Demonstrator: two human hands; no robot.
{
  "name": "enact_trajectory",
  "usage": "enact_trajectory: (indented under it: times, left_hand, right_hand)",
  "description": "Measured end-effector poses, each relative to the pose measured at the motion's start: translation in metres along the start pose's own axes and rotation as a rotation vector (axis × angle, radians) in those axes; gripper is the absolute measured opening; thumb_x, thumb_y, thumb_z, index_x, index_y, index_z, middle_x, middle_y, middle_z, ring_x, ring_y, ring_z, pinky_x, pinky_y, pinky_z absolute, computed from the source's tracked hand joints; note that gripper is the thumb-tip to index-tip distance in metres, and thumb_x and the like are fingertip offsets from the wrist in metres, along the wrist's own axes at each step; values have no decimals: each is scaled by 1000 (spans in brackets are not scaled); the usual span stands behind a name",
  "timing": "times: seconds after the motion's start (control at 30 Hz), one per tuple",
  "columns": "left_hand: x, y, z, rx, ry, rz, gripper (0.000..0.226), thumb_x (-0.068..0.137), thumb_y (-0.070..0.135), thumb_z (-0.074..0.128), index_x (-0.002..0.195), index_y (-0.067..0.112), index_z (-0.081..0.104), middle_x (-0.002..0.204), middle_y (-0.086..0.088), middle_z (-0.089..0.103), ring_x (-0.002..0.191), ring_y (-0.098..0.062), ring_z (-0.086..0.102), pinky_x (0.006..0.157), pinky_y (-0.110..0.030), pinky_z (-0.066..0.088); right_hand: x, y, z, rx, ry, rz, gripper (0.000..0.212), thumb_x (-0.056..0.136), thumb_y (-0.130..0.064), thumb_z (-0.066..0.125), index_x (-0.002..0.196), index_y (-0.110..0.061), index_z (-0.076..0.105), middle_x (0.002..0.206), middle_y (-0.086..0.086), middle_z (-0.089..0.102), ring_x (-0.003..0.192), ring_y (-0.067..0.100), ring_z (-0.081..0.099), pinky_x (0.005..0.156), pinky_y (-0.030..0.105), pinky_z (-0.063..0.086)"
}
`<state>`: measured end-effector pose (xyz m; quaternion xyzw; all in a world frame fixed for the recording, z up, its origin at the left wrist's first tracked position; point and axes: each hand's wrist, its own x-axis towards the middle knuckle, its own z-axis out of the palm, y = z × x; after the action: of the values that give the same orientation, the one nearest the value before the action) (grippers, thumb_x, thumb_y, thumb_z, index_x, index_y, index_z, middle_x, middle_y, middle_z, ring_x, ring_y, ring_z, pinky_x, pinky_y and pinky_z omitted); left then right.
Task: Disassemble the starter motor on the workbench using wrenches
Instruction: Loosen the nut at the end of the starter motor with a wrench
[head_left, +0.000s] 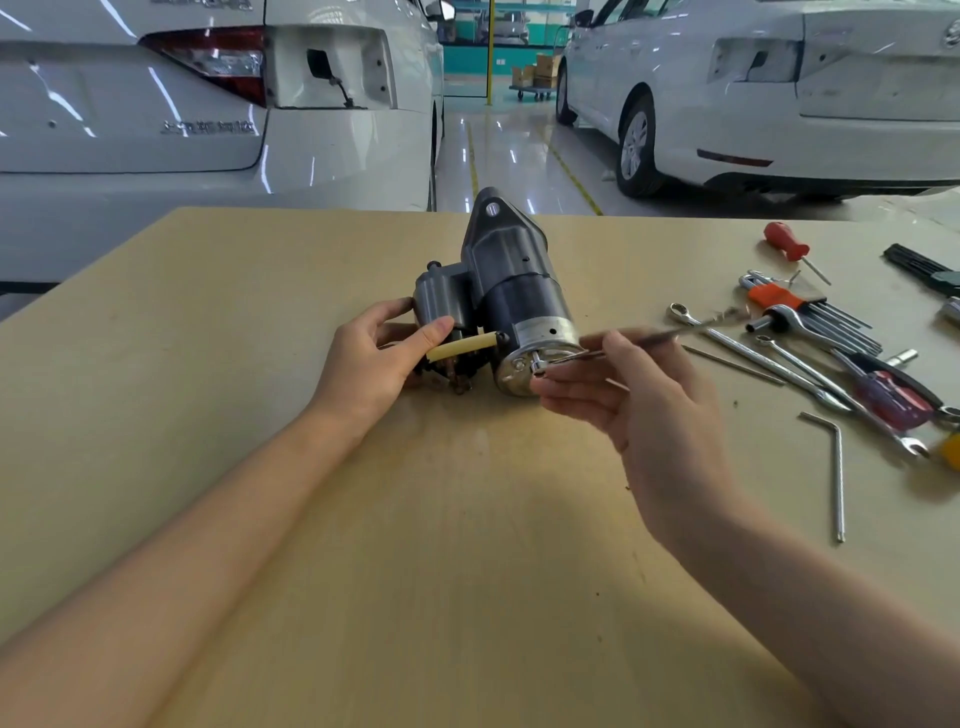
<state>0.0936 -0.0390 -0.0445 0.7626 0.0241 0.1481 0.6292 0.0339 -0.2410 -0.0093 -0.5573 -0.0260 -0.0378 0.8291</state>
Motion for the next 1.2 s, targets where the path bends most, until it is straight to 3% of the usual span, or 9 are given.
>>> enact_trajectory:
  times: [0.2,0.27,0.4,0.5,0.57,0.63,0.8,0.9,1.2]
  left_hand:
    - [2,-2,0,-13,9,-2,59,79,35,73,132,14,56,98,2,70,82,-1,69,64,-14,52]
    - [2,-2,0,-15,1,-11,68,73,43,74,132,14,57,101,1,71,88,-5,69,75,-20,54]
    - [2,-2,1,8,-2,4,58,78,40,72,129,19,57,97,6,70,70,9,64,58,-8,46]
    - [2,-2,0,15,3,1,53,80,38,73,128,20,58,95,7,69,69,10,63,57,-8,45]
    - [2,-1,0,11,1,-6,52,79,38,73,127,21,58,94,7,69,71,8,64,59,-9,47]
    - [1,-1,0,-8,1,-9,54,78,38,73,127,20,58,96,5,70,76,1,66,62,-13,50]
    - [0,1,0,-22,-6,-18,52,79,34,73,127,19,58,98,3,71,82,-4,67,69,-22,56]
    - [1,1,0,-27,-6,-20,50,80,33,73,126,20,58,95,6,71,78,-1,67,67,-19,55]
    - [2,0,1,-22,-2,0,42,83,29,72,122,22,58,92,8,68,69,10,64,54,-6,45]
  right_hand:
    - [3,-13,19,-1298,-335,-733,18,98,-15,48,81,-13,40,68,1,49,54,25,44,50,36,36]
    - [-5,-9,32,-1498,-420,-798,17,96,-12,49,85,-19,37,78,1,43,58,22,41,52,34,34]
    - [-15,4,37,-1726,-531,-774,18,91,3,37,98,-12,44,88,5,33,73,21,36,64,31,31]
    - [-17,0,31,-1786,-549,-826,13,86,2,54,90,-10,52,81,4,44,67,20,42,61,30,36]
    - [-18,1,19,-1639,-514,-930,6,85,-6,63,85,-8,59,74,3,52,59,19,47,54,30,40]
    - [-21,3,9,-1355,-448,-894,12,92,-16,53,85,-8,59,70,-2,52,56,15,44,51,28,40]
    - [-16,5,-1,-359,-113,2,21,97,-14,51,81,-5,60,57,7,62,47,18,56,45,29,42]
    - [-12,5,-2,30,-8,276,23,97,-11,46,82,-2,60,59,11,63,48,19,61,45,24,47]
    - [-8,3,3,396,90,333,22,98,-9,44,82,-2,58,62,13,66,55,21,67,51,23,54]
